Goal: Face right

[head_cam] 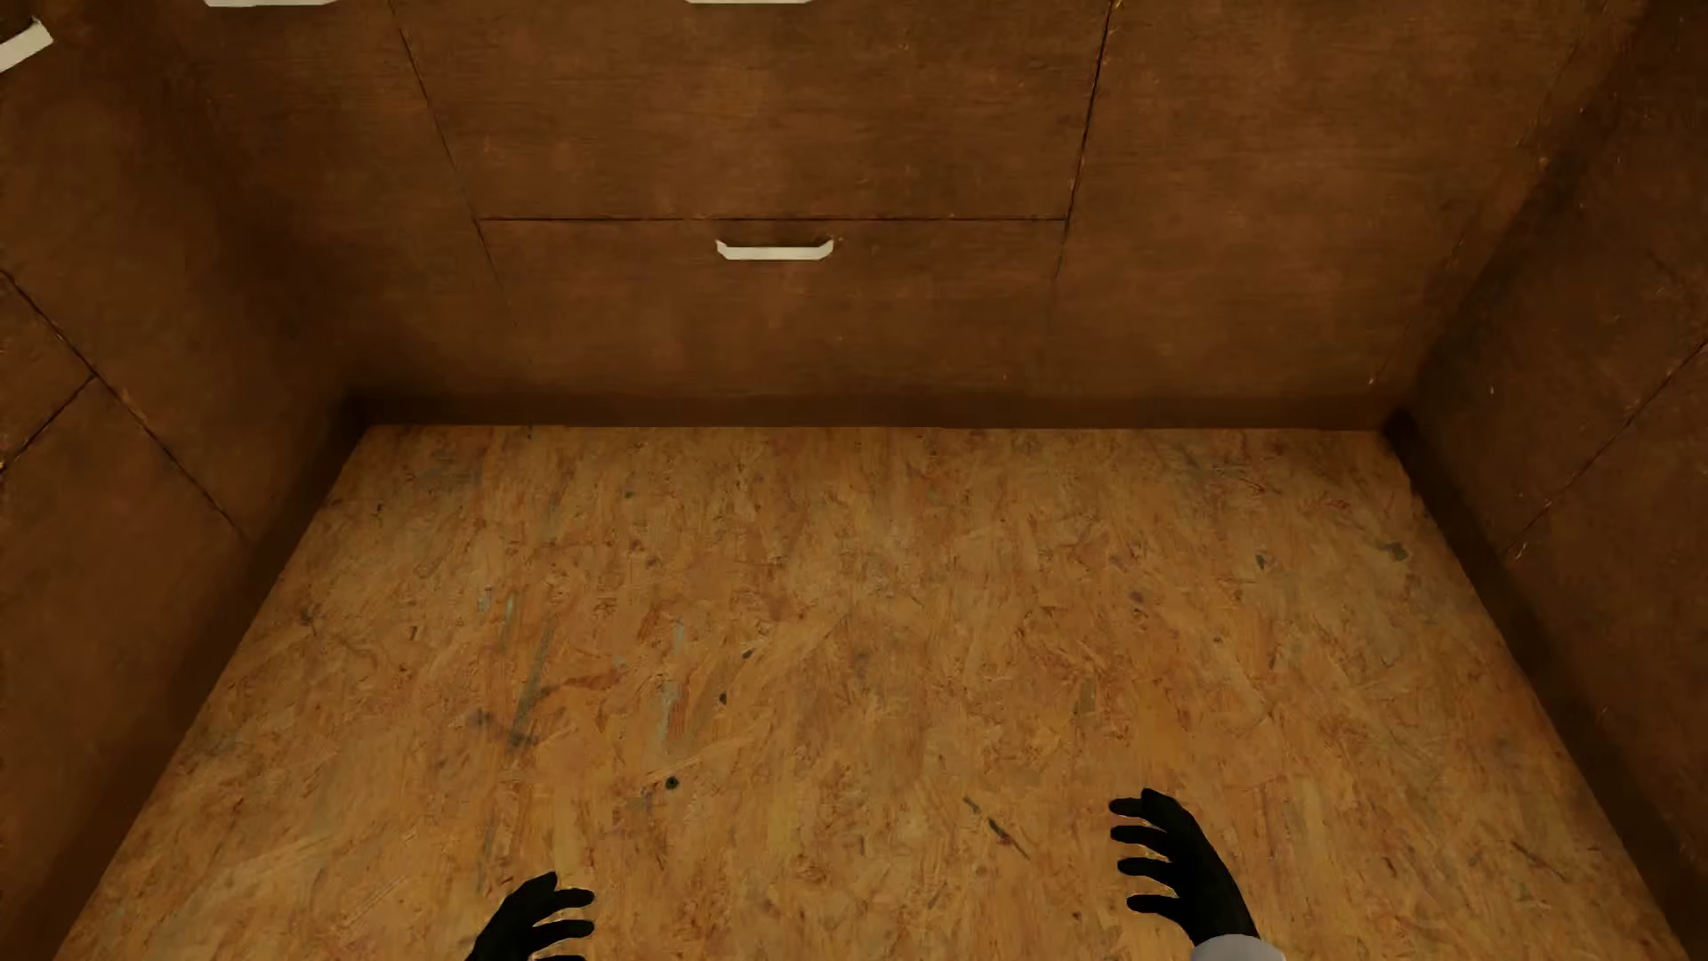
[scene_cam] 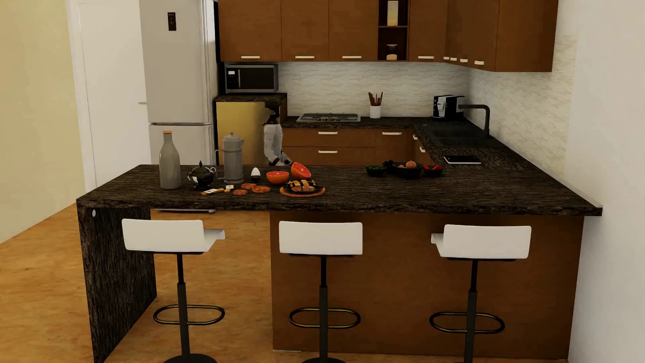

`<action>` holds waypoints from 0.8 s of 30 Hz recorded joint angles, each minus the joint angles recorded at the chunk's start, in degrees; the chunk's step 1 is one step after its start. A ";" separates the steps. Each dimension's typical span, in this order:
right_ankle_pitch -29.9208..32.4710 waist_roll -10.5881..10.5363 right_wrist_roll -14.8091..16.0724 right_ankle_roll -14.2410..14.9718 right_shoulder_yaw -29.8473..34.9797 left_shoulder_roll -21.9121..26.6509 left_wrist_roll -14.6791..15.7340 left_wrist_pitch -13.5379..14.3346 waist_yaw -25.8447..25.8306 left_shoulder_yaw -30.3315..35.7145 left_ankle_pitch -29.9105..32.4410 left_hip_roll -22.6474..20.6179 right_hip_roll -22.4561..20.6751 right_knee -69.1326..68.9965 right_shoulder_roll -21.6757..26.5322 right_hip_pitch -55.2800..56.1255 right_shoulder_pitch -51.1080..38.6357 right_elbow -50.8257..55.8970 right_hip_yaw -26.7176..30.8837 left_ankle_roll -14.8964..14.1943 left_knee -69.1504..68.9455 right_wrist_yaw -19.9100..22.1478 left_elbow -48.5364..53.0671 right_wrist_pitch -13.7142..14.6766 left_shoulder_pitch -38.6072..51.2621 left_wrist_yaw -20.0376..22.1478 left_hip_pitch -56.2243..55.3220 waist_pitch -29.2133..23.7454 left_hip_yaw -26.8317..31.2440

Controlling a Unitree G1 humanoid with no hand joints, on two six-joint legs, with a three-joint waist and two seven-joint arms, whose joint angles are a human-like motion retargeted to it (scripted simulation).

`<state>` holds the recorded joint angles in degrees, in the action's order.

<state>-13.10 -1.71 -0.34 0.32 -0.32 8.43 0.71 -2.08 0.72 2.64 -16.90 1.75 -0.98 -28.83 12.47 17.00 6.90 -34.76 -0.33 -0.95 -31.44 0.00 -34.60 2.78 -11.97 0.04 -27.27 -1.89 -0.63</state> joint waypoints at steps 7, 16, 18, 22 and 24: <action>-10.73 -0.65 5.53 0.31 1.06 4.20 1.66 1.98 -14.55 0.77 -2.51 7.00 2.70 -14.91 -4.32 11.52 11.85 -3.70 3.06 -11.59 -7.30 1.23 1.05 -6.76 3.71 0.50 4.22 2.21 0.21; -15.21 5.28 4.12 0.57 3.17 3.63 -2.59 -2.35 -12.30 0.35 -1.90 3.94 4.09 -21.53 -3.17 12.89 8.55 -1.41 0.36 -4.38 -11.16 -0.24 -0.65 -6.76 3.41 -3.16 3.87 1.38 -0.64; -5.45 5.83 3.45 -0.02 1.57 1.03 -1.26 -1.00 -11.17 2.35 -3.13 4.92 3.68 -18.89 -1.62 11.92 8.77 -3.53 0.53 -6.03 -12.63 -2.64 1.26 -6.55 3.17 -0.76 4.05 1.64 -1.42; -3.63 0.19 1.11 0.22 2.50 2.13 -3.57 0.36 -12.23 1.08 -4.59 4.35 0.51 -15.34 -4.08 11.32 8.50 -2.50 2.74 -4.99 -12.31 -1.93 -0.07 -7.20 2.36 1.99 4.94 0.35 1.12; -2.56 -0.49 1.23 0.32 2.25 2.24 -3.92 -1.63 -14.60 0.75 -3.13 4.32 0.76 -12.71 -4.29 10.66 6.61 -3.27 3.70 -4.56 -8.83 -0.45 -0.34 -6.58 2.04 1.50 6.59 0.39 -0.61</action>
<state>-15.66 -2.19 0.89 0.65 1.93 10.67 -3.22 -3.71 -13.89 3.39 -20.03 6.06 -0.21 -41.54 8.19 27.66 13.51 -38.03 3.37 -5.51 -40.27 -0.45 -34.94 -3.80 -9.93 1.54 -20.68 -1.50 -1.23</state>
